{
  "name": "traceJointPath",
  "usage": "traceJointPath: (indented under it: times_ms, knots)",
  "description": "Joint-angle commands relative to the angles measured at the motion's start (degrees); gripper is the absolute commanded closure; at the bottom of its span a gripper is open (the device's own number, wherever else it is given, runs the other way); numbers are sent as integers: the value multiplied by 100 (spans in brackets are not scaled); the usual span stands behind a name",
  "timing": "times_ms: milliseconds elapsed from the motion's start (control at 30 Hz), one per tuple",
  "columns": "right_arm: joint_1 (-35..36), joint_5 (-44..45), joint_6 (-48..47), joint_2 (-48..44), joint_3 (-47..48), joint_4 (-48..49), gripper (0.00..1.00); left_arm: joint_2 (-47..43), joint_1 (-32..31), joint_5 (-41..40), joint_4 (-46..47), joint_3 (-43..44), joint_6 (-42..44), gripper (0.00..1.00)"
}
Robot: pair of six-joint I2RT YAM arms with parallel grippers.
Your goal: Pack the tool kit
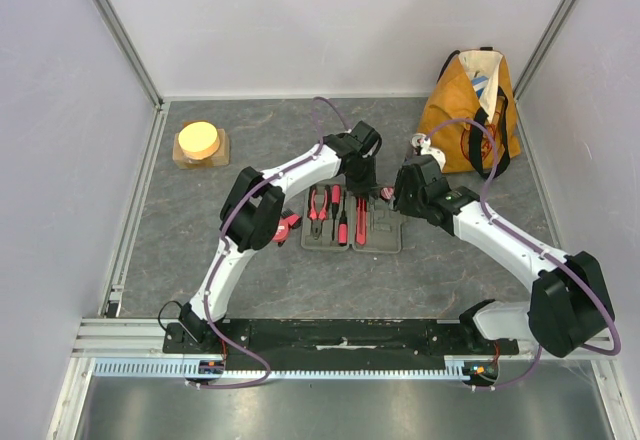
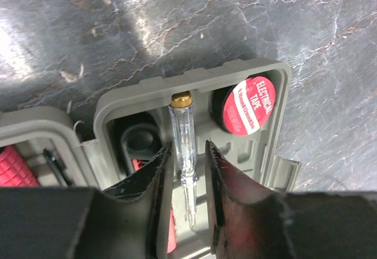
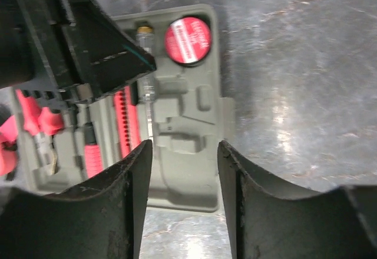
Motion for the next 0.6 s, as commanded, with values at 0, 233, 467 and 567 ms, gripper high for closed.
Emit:
traceJointPath:
  times_ms: [0,233,467,567]
  knots:
    - [14,-935,-438,108,-5,697,51,-387,1,-378,-329,-25,-32,71]
    - [312,-1120,-579,521,-14,812,66,-422,-8,-397,-488,-51,-76,75]
    - [594,-1138,-738,1084,-110,1110,73,-220,1,-89,-365,90,-23,84]
    - [638,-1156,-755,1260,-146,1225,80,-202,1,-106,-418,46,3,86]
